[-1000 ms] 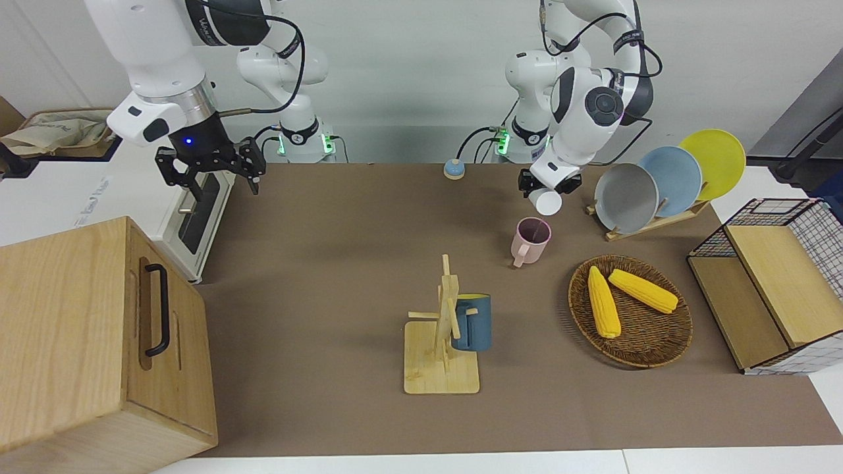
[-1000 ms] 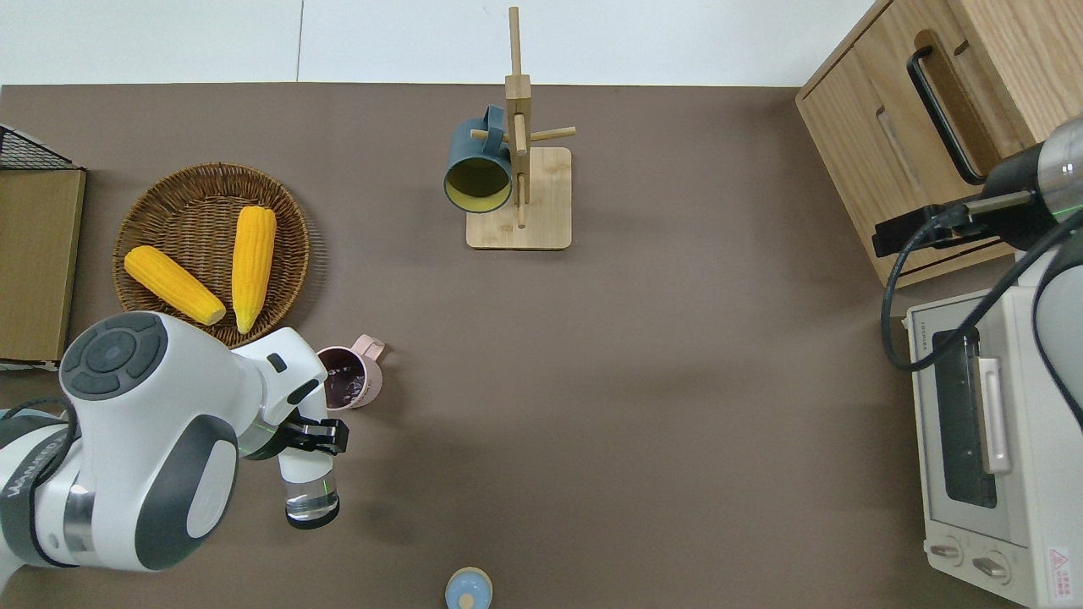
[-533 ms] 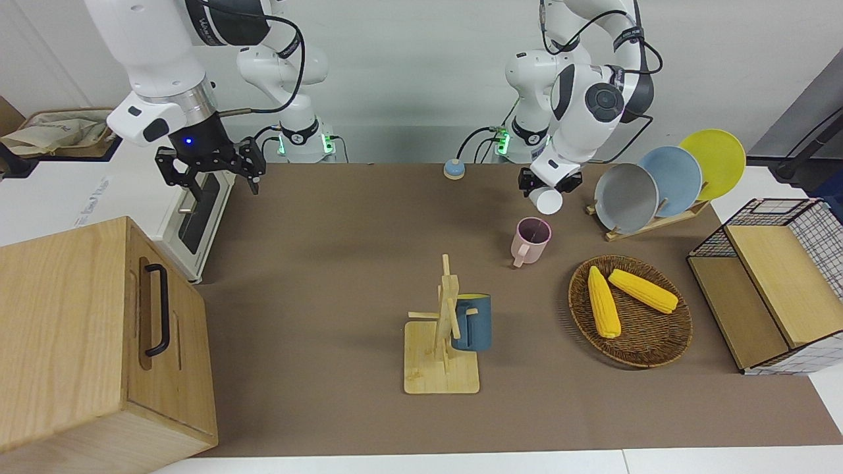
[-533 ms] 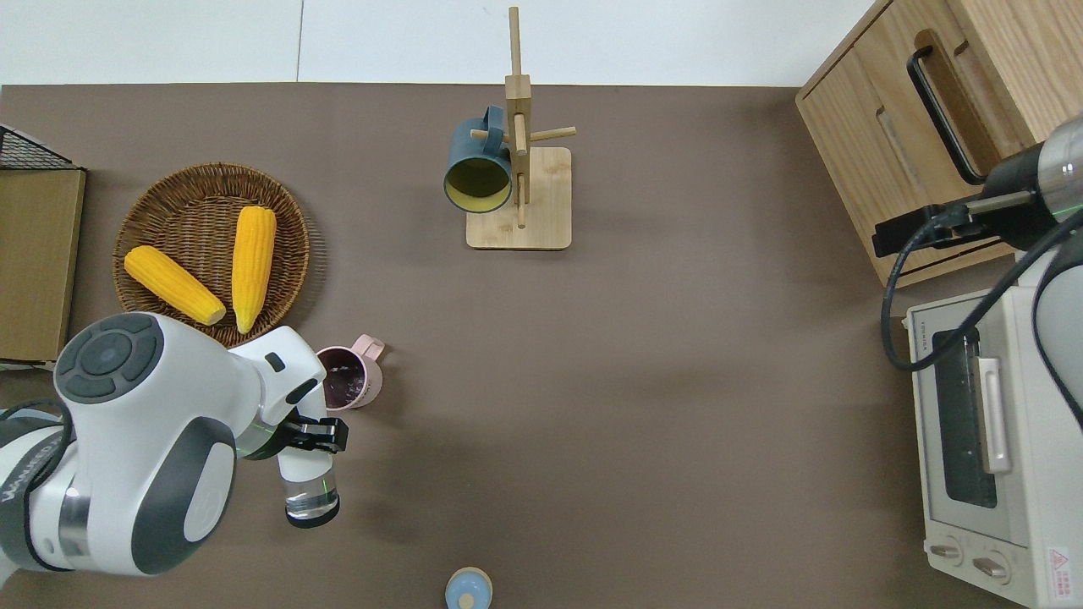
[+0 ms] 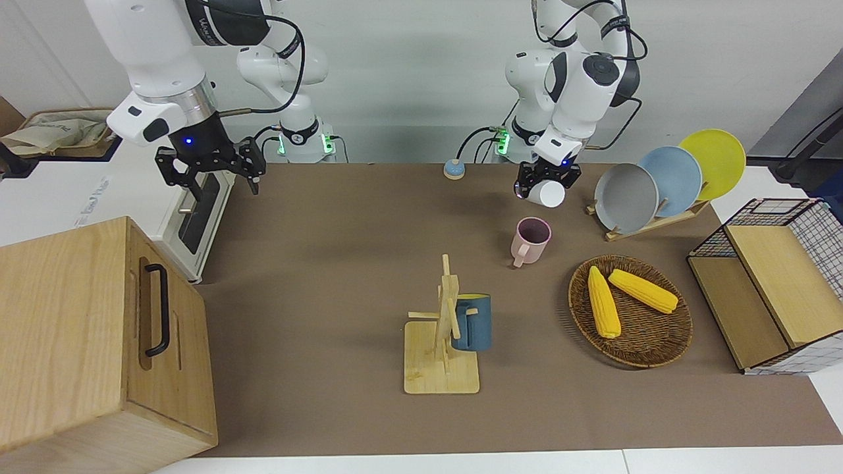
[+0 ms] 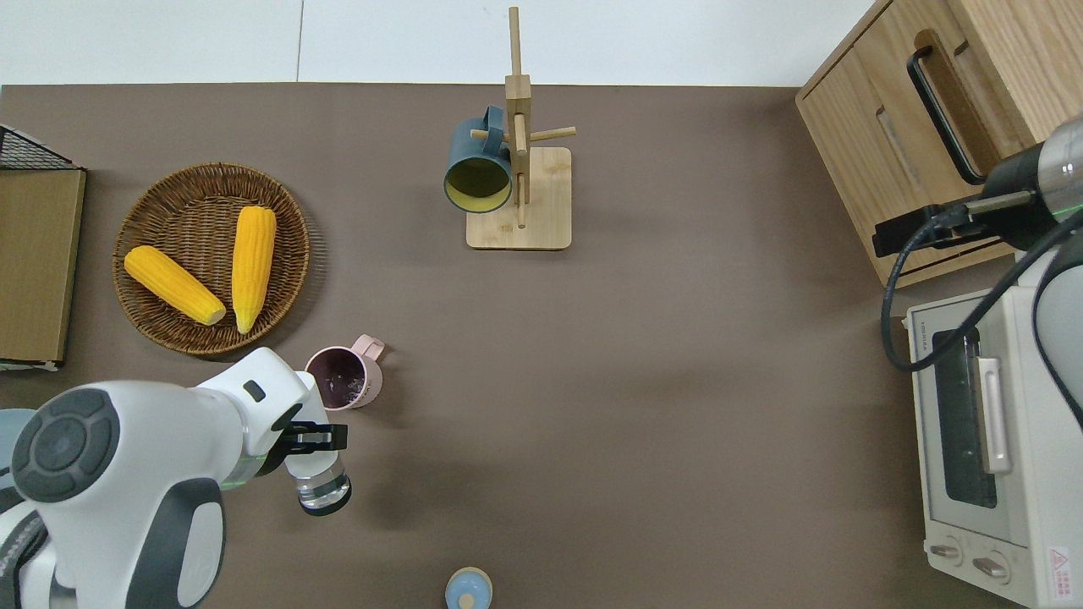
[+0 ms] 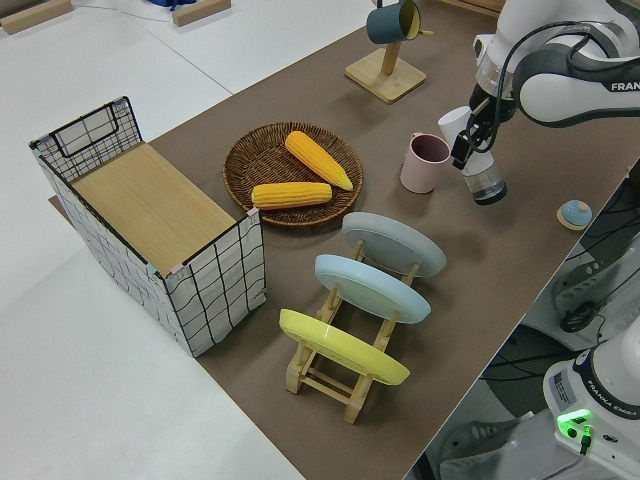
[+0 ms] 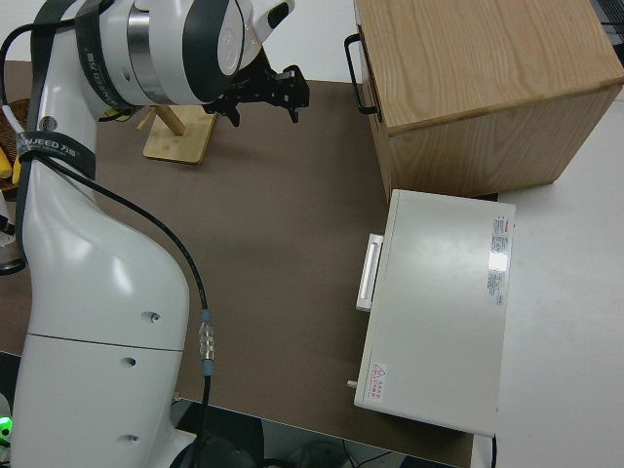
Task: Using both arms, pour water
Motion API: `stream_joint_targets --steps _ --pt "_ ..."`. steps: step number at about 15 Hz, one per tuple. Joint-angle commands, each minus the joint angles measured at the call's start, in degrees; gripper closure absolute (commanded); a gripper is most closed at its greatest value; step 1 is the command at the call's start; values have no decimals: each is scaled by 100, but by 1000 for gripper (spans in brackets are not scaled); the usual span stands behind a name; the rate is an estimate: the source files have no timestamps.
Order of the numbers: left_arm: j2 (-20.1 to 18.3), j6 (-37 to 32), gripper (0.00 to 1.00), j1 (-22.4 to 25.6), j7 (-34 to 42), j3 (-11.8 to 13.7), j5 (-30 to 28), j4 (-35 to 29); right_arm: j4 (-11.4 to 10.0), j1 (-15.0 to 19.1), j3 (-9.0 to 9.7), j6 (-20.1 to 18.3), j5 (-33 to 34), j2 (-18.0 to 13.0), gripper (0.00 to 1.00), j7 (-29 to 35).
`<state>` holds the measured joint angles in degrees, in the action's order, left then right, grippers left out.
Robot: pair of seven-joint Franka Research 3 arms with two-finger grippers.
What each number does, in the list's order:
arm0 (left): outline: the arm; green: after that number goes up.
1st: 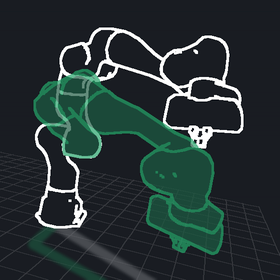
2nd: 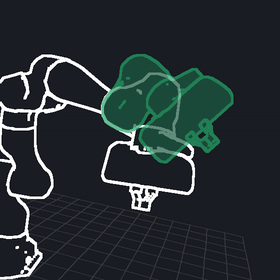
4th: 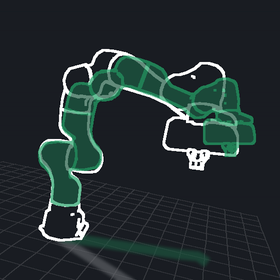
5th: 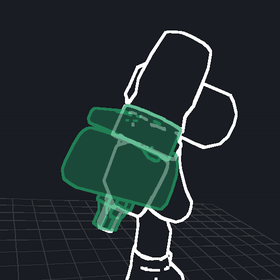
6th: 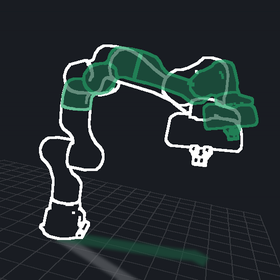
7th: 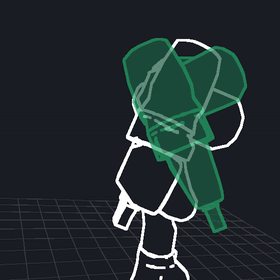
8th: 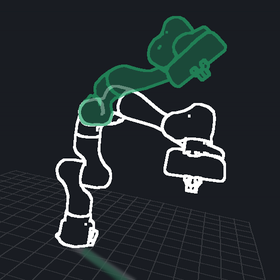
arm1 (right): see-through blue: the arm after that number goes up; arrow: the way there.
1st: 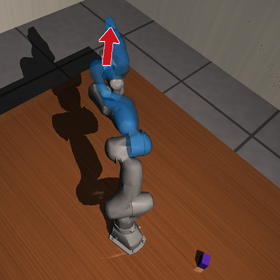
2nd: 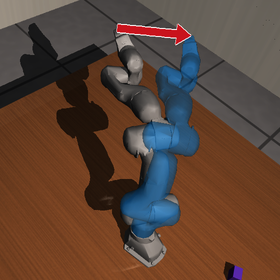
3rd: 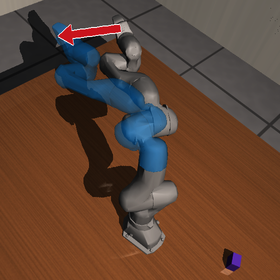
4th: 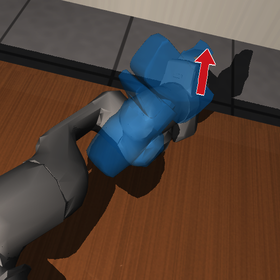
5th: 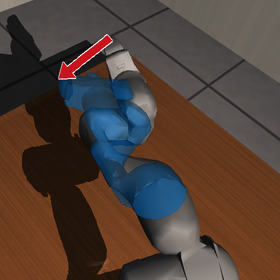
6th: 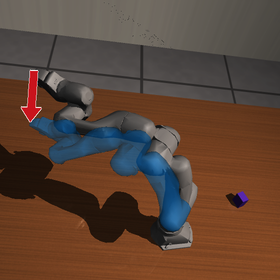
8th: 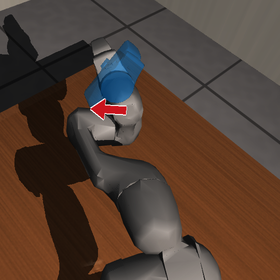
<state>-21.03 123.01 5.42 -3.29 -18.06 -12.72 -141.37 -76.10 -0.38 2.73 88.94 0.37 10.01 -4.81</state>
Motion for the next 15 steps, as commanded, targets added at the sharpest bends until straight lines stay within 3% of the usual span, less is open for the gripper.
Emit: stream_joint_targets --steps 1,9,12,15 --pt "-480 294 1000 -137 48 40 -108 -390 -63 38 26 -35 16 -87 11 -126" --pt "-1508 268 1000 3 48 66 -108 -813 -63 38 26 -35 16 -87 11 -126" --pt "-1553 591 1000 407 65 110 -3 -708 -63 38 26 -35 16 -87 11 -126" --pt "-1360 769 1000 978 206 92 217 -111 -54 38 26 -35 16 -87 11 -126"
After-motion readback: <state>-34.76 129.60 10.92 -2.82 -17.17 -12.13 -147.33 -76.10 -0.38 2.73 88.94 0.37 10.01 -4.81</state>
